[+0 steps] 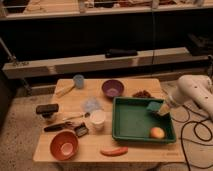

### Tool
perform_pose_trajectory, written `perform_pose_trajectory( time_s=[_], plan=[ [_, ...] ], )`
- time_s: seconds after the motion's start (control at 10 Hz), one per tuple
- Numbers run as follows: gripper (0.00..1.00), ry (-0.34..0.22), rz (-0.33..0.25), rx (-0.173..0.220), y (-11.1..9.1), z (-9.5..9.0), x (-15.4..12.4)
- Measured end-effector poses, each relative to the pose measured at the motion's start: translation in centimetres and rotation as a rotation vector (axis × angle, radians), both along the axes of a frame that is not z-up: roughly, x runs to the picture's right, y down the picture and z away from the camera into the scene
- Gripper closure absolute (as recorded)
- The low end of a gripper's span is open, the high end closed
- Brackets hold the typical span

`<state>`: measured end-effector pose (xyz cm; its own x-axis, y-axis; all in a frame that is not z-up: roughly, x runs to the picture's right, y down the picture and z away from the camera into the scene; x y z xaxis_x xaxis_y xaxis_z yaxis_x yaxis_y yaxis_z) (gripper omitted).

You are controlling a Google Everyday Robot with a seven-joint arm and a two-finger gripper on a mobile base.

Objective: Place sponge in tray

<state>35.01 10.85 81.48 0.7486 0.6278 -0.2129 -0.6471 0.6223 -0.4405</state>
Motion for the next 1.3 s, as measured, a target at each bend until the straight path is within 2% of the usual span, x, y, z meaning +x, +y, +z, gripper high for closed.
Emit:
perform_pose_trajectory(
  time_s=[0.1, 1.3],
  plan=[
    [0.49, -0.002, -0.002, 0.001, -0.07, 0.0, -0.08],
    [0.49, -0.004, -0.004, 0.0, -0.07, 0.11, -0.23]
  ],
)
